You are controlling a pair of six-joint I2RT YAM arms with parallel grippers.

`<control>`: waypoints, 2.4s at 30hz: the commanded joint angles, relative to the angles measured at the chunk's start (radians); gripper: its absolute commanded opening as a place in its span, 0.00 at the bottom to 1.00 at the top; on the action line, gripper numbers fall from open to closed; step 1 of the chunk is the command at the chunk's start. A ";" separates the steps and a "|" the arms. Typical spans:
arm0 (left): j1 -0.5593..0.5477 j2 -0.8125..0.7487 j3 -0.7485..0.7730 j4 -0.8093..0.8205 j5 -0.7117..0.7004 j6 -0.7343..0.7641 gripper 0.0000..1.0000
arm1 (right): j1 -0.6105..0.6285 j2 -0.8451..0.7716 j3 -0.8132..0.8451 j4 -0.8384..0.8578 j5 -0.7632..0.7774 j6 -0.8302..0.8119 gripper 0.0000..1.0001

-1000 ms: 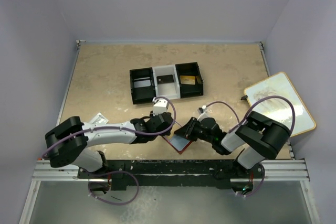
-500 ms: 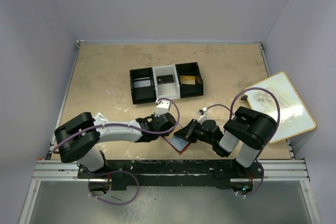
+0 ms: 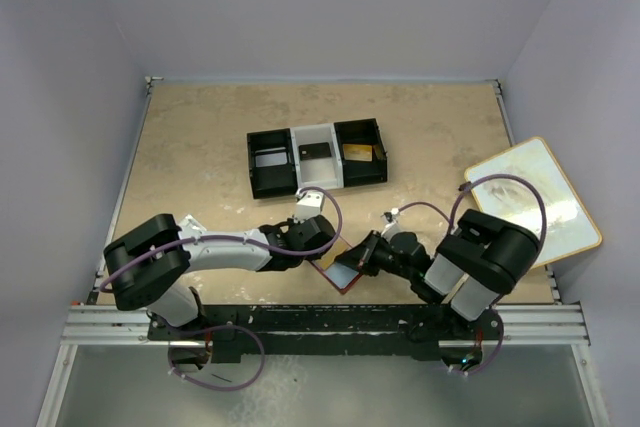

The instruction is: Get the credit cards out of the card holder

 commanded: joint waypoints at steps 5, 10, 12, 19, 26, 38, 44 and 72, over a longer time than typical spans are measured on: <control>0.004 -0.008 0.020 -0.041 -0.003 0.000 0.22 | 0.004 -0.187 0.013 -0.296 0.016 -0.050 0.02; 0.004 -0.029 0.021 -0.035 0.011 0.000 0.22 | 0.004 -0.229 0.045 -0.378 0.041 -0.059 0.18; 0.004 -0.049 0.022 -0.033 0.021 0.001 0.23 | 0.003 -0.243 0.046 -0.386 0.060 -0.051 0.25; 0.004 -0.146 0.028 -0.032 0.029 0.006 0.28 | 0.003 -0.351 0.082 -0.545 0.121 -0.058 0.39; 0.004 -0.191 0.031 -0.013 0.048 0.020 0.31 | 0.003 -0.638 -0.016 -0.623 0.251 -0.015 0.61; 0.004 -0.200 0.032 0.003 0.036 0.013 0.31 | 0.003 -1.173 -0.087 -0.770 0.243 -0.082 1.00; 0.005 -0.218 0.030 -0.007 0.020 0.005 0.31 | 0.003 -1.124 -0.087 -0.707 0.225 -0.048 1.00; 0.027 -0.094 0.046 0.052 0.083 -0.030 0.29 | 0.005 -0.412 0.046 -0.398 0.043 -0.052 0.49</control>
